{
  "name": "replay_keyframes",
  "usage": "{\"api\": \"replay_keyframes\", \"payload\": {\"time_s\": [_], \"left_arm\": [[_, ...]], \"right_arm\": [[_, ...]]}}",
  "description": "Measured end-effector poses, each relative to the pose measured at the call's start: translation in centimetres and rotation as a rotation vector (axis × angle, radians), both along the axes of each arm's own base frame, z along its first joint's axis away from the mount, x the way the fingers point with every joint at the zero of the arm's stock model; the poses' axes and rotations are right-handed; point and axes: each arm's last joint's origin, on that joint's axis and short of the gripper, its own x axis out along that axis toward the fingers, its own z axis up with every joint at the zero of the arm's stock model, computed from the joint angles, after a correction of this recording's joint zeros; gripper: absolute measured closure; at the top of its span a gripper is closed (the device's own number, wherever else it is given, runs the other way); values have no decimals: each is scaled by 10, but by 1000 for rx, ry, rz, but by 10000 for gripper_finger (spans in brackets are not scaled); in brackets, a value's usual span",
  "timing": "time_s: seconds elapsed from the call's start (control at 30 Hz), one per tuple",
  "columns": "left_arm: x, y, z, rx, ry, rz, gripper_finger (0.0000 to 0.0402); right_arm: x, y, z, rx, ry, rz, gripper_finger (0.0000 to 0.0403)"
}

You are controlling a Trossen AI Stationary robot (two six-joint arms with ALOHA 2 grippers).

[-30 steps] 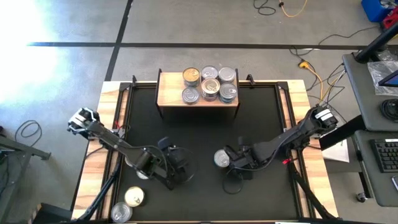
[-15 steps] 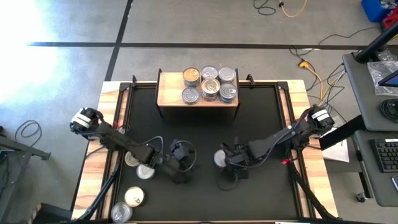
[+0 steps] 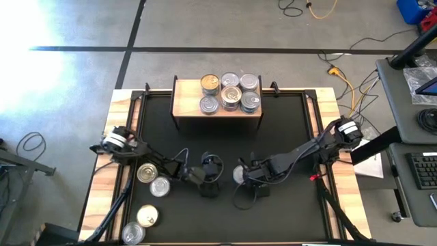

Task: Stack canned seafood by type on shelf
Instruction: Stack the yellow tuna can on top of the yellow tuna can on the shelf

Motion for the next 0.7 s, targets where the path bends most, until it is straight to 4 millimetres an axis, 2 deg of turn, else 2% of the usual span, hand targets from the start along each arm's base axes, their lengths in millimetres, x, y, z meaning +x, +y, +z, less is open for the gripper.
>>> {"api": "replay_keyframes", "payload": {"time_s": [0.07,0.37,0.57,0.7], "left_arm": [[7,1,-7,-50,5,-6,42],[19,-4,-35,32,78,-71,42],[31,-13,-37,147,67,-130,41],[36,-12,-40,120,58,-111,41]], "right_arm": [[3,0,-5,-2,10,-1,172],[29,8,-11,51,29,7,171],[44,11,-18,42,60,7,162],[48,12,-18,40,93,15,161]]}}
